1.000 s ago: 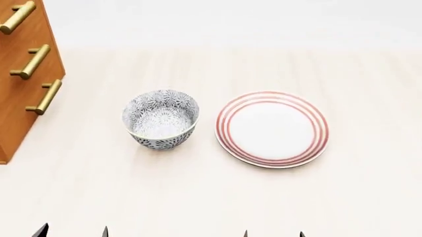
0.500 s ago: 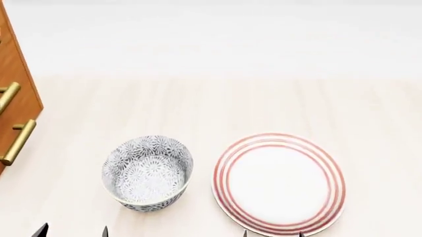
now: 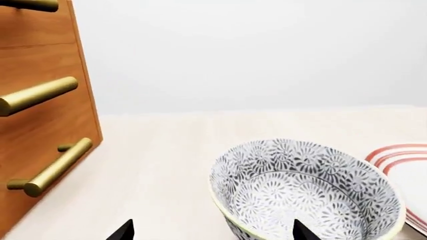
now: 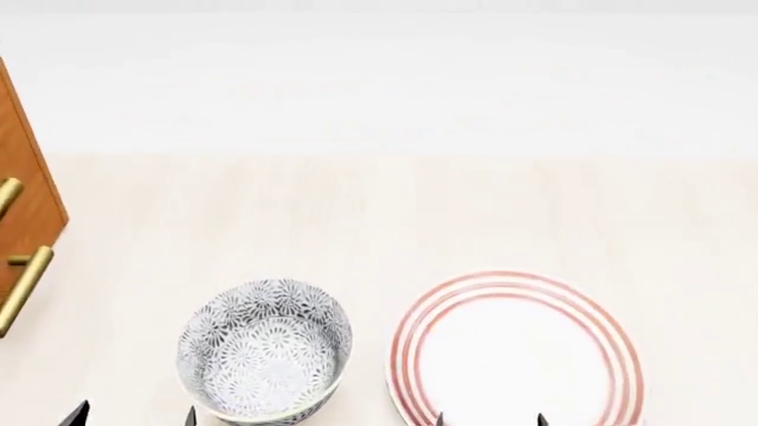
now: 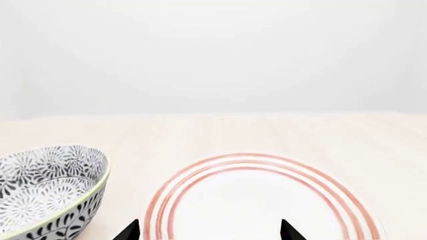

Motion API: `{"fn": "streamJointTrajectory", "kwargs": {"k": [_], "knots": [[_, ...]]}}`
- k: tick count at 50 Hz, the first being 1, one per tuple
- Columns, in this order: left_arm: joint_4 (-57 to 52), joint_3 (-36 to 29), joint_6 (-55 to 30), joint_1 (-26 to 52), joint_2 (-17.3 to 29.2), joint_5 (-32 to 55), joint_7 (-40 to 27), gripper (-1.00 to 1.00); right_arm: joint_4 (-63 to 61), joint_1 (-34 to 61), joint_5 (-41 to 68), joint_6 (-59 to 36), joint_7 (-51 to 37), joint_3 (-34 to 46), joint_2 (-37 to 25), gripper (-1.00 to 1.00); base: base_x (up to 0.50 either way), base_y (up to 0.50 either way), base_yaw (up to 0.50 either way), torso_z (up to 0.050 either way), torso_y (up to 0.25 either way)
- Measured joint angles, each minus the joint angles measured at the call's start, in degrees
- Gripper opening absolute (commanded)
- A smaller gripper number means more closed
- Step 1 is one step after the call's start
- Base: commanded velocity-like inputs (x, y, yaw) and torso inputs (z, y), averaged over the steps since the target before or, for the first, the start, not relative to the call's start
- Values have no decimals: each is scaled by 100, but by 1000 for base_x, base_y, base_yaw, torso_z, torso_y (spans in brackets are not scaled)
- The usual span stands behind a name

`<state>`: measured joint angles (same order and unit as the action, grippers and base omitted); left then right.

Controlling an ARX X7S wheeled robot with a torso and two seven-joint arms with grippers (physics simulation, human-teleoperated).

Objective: Open the top drawer of the cabinet.

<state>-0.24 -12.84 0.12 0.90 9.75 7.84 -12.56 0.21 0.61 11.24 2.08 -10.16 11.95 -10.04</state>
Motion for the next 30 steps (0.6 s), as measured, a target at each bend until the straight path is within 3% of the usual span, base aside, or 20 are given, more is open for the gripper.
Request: {"fn": "streamJointTrajectory", "kwargs": {"k": [20, 30], "knots": [[-6, -50, -1, 21, 75, 67, -77, 100, -34, 6, 84, 34, -42, 84, -48, 100, 0, 500, 0, 0, 0], [10, -75, 11, 28, 109, 97, -112, 100, -17, 12, 124, 46, -68, 120, -62, 100, 0, 25, 0, 0, 0]]}}
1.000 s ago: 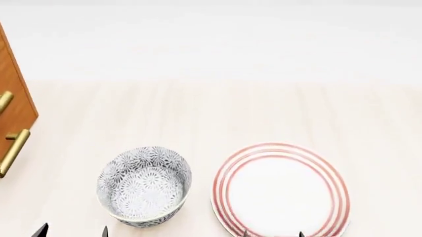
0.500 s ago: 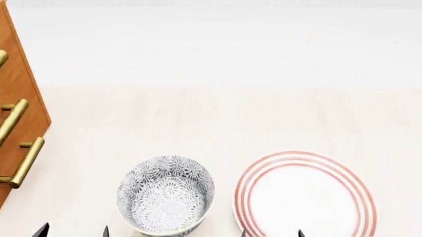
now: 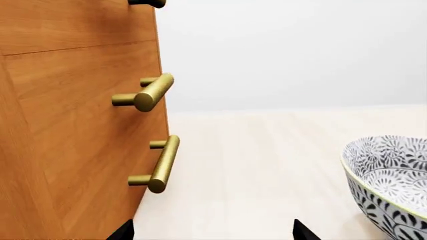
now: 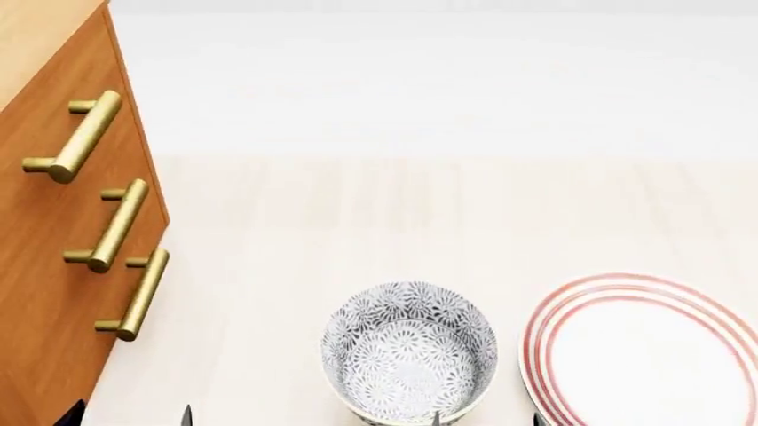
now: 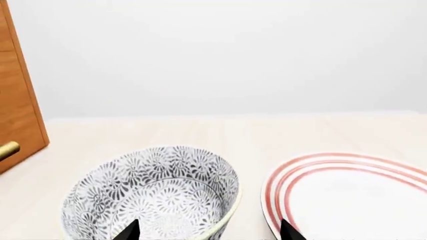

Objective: Open the top drawer of the cabinet.

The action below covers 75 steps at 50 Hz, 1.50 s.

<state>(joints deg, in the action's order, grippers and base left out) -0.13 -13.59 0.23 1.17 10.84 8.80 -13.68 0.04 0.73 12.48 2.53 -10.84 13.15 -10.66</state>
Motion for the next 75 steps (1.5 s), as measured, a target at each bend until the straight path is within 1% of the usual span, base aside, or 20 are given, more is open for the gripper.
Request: {"fn": "streamJointTrajectory", "kwargs": {"k": [14, 19, 29, 43, 53, 64, 75], "knots": [[36, -44, -67, 47, 39, -29, -106, 100, 26, 9, 42, 11, -37, 44, -39, 100, 0, 0, 0, 0, 0], [136, -136, -339, 176, 86, -229, -216, 100, 19, 7, 60, 2, -54, 60, -52, 100, 0, 0, 0, 0, 0], [168, -444, -1151, 607, 216, -834, -425, 100, 11, 5, 95, -12, -85, 90, -76, 100, 0, 0, 0, 0, 0], [50, -1109, -1988, 1154, 500, -1779, -431, 100, 32, 21, 141, -11, -122, 127, -105, 100, 0, 0, 0, 0, 0], [-24, -1728, -2505, 1599, 734, -2528, -212, 100, 36, 45, 191, -34, -167, 129, -120, 100, 0, 0, 0, 0, 0], [-11, -2444, -2872, 1991, 1047, -3433, -12, 100, 52, 50, 243, -47, -195, 150, -137, 100, 0, 0, 0, 0, 0], [-202, -2775, -3215, 2343, 1318, -3989, 304, 100, 57, 39, 277, -57, -213, 189, -160, 100, 0, 0, 0, 0, 0]]}}
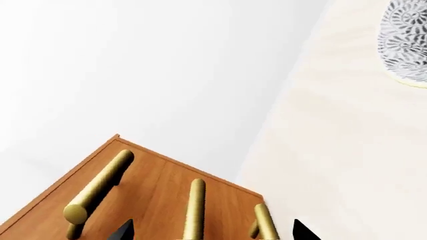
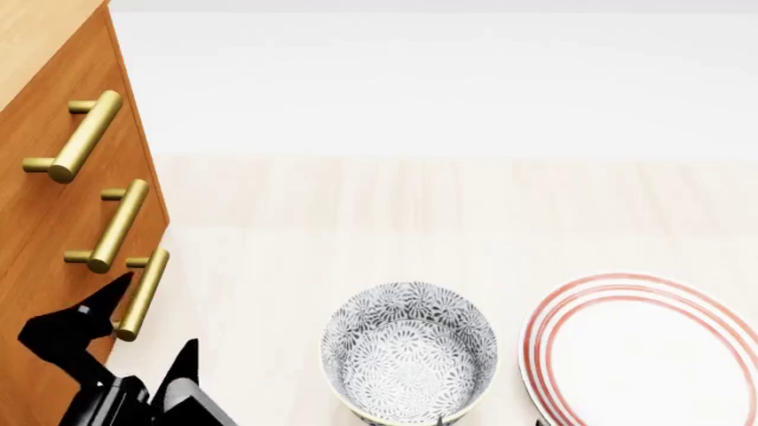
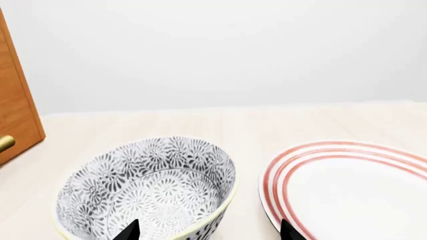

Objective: Open the top drawer of the cabinet.

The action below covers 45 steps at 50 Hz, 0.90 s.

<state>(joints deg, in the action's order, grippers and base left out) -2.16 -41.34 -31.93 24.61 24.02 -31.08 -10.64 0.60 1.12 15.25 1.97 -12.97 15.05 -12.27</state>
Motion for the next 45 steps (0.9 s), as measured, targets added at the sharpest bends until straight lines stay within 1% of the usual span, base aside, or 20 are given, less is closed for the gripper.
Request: {"fn": "streamJointTrajectory", "kwargs": {"k": [9, 20, 45], "knots": [[-221, -40, -248, 364, 162, -232, 314, 100, 6, 8, 23, -13, -21, 28, -17, 100, 0, 0, 0, 0, 0], [-450, -25, -458, 760, 255, -377, 634, 100, 67, 51, 53, 13, -43, 41, -29, 100, 0, 0, 0, 0, 0], [-574, 7, -625, 1487, 358, -528, 1071, 100, 109, 71, 114, 18, -86, 111, -69, 100, 0, 0, 0, 0, 0]]}}
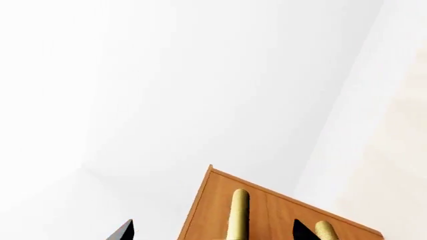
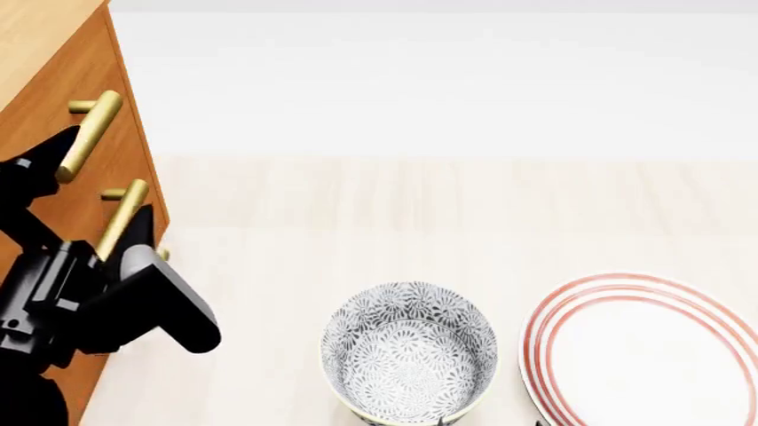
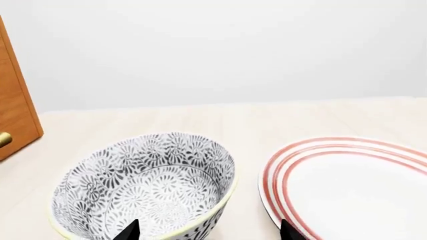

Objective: Open the top drawer of the cabinet.

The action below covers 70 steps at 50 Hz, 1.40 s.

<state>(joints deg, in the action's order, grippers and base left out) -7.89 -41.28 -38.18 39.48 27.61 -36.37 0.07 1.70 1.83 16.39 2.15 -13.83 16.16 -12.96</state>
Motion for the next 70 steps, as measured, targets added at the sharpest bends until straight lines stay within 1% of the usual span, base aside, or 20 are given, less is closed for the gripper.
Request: {"fn": "streamJointTrajectory", "kwargs": {"k": [17, 31, 45, 70], "knots": [[197, -197, 92, 389, 134, -158, 249, 100, -38, -19, 39, -30, -36, 58, -35, 100, 0, 0, 0, 0, 0], [694, -341, 272, 663, 195, -172, 346, 100, -39, -28, 73, -36, -52, 101, -62, 100, 0, 0, 0, 0, 0], [1451, -369, 453, 959, 111, -60, 307, 100, -28, -22, 106, -42, -71, 137, -87, 100, 0, 0, 0, 0, 0], [2423, -419, 691, 1163, -65, 115, 170, 100, 0, 2, 167, -50, -111, 189, -121, 100, 0, 0, 0, 0, 0]]}}
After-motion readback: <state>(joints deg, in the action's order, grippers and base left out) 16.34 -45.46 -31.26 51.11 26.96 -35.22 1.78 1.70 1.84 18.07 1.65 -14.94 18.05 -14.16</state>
